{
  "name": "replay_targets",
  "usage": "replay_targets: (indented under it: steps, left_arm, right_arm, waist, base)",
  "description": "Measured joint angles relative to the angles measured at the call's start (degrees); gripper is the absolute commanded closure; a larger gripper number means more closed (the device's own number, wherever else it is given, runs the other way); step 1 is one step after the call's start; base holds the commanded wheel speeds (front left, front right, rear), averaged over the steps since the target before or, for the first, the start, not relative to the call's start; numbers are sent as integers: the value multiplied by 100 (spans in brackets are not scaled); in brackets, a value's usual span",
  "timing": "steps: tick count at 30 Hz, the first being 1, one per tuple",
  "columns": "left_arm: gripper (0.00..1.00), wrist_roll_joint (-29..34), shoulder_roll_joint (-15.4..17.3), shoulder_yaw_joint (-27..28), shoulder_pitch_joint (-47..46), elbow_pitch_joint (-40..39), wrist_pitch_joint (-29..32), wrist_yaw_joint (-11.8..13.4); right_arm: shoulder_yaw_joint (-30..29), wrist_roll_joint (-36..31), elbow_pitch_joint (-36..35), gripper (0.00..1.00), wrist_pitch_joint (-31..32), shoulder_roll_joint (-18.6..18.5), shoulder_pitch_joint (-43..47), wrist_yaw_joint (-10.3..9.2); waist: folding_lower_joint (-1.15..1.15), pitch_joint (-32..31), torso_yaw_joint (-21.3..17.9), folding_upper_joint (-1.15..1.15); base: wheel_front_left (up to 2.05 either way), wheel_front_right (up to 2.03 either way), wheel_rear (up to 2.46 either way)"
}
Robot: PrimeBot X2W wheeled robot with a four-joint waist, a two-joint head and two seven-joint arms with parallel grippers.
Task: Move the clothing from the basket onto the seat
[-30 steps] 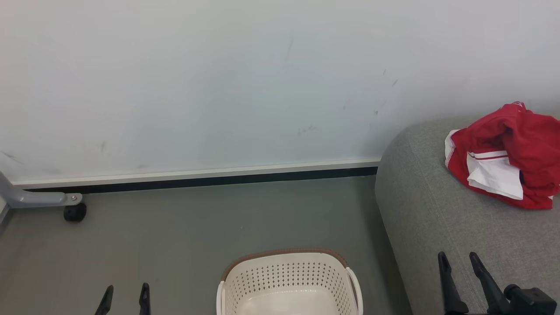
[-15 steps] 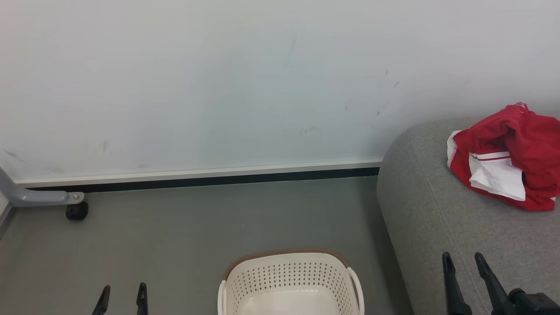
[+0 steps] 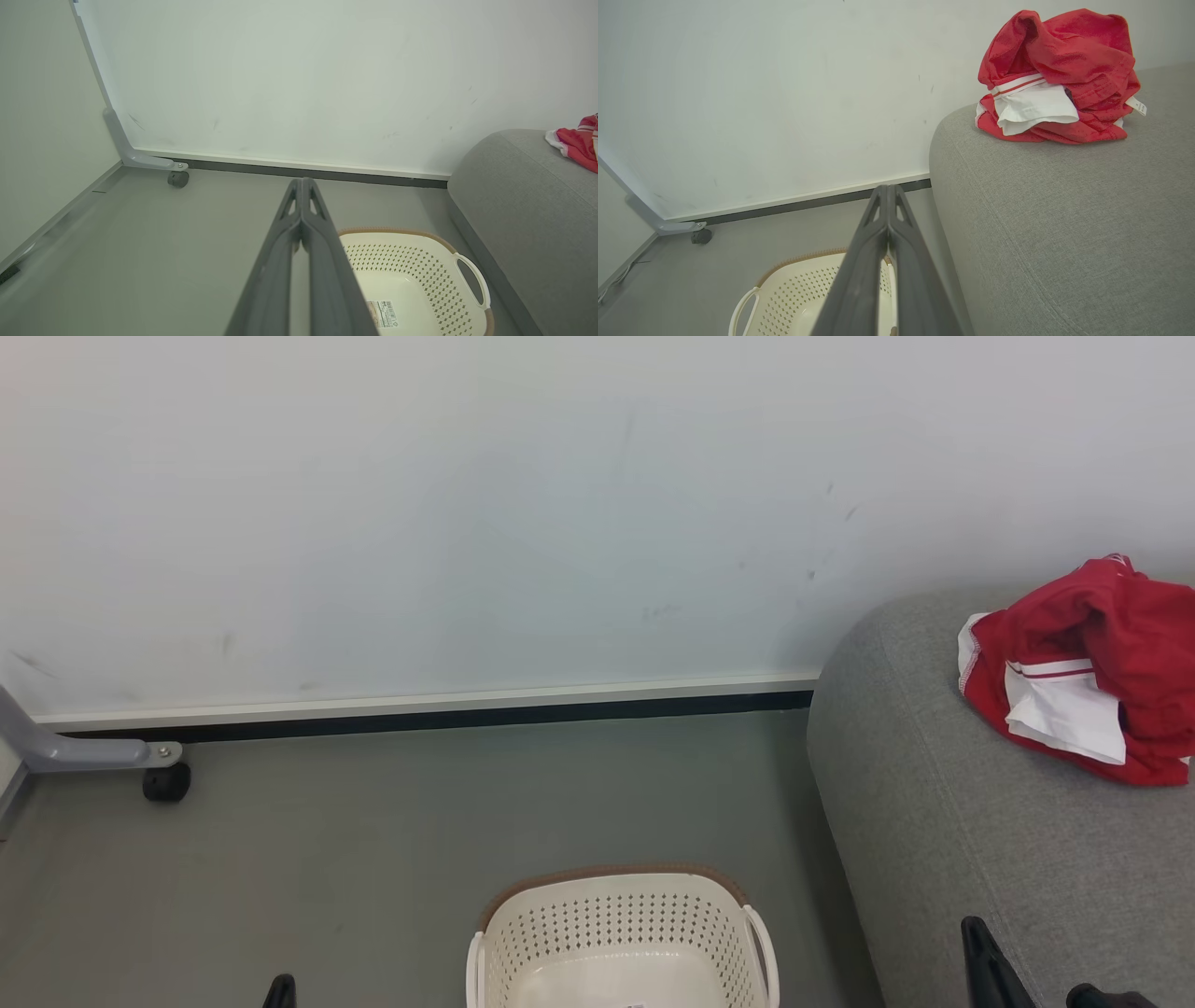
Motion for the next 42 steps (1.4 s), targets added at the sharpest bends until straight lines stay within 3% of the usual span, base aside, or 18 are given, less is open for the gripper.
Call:
replay_targets:
  steps: [42]
  left_arm:
    - [100, -2503, -363, 586, -513, 325, 809, -504]
  right_arm:
    - [-873, 2461, 343, 100, 787, 379, -404, 503]
  waist:
    - [0, 161, -26, 0]
  base:
    - [0, 0, 0]
